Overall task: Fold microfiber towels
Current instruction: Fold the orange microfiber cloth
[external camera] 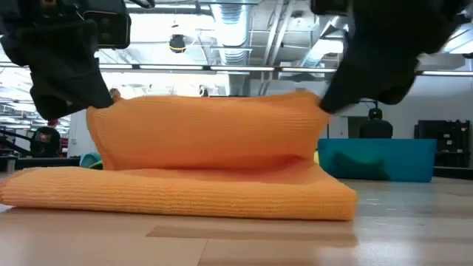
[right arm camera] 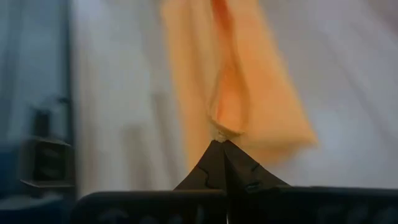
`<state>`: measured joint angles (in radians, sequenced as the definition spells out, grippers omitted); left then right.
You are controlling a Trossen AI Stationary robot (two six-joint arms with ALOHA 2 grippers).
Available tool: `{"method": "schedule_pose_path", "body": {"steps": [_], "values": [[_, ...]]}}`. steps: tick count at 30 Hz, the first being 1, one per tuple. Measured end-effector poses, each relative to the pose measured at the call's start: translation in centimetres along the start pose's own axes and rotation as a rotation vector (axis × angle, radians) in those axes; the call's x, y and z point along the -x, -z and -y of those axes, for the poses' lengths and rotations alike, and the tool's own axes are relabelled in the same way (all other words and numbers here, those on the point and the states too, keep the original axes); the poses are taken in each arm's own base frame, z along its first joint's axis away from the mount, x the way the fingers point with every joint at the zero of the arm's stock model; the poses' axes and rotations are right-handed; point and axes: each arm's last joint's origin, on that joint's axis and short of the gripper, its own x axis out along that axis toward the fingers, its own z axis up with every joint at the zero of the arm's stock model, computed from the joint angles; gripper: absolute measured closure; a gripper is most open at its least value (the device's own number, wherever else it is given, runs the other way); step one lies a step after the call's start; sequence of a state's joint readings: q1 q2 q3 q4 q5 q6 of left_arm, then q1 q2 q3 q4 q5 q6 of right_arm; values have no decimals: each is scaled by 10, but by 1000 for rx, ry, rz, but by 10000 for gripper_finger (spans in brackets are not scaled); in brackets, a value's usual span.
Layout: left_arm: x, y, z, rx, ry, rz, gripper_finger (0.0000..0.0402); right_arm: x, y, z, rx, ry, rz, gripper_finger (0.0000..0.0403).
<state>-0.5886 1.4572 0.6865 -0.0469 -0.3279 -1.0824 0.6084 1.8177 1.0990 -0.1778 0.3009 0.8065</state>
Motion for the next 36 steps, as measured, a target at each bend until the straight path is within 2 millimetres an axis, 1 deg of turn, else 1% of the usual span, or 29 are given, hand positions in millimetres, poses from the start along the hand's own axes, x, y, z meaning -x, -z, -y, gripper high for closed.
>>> {"method": "schedule_pose_path", "body": {"steps": [2, 4, 9, 11, 15, 17, 27, 31, 36], "values": [[0, 2, 0, -2, -6, -9, 401, -5, 3, 0, -3, 6, -14, 397], [0, 4, 1, 5, 0, -11, 401, -6, 8, 1, 6, 21, -34, 397], [-3, 12, 2, -1, -11, -31, 401, -5, 5, 0, 20, 16, -21, 395], [-7, 17, 3, -5, -6, -44, 401, -5, 4, -1, 24, -3, -10, 393], [-15, 24, 5, -4, 8, -53, 401, -14, 11, -2, 37, -4, -29, 392], [-18, 27, 5, -11, 6, -62, 401, -15, 11, -3, 35, -18, -28, 392], [-19, 30, 9, -18, 34, -80, 401, -15, 11, -4, 97, -26, -34, 383], [-19, 30, 10, -16, 43, -77, 401, -15, 12, -4, 149, -29, -36, 380], [-19, 30, 12, -28, 78, -84, 395, -15, 12, -4, 198, -37, -41, 358]]}}
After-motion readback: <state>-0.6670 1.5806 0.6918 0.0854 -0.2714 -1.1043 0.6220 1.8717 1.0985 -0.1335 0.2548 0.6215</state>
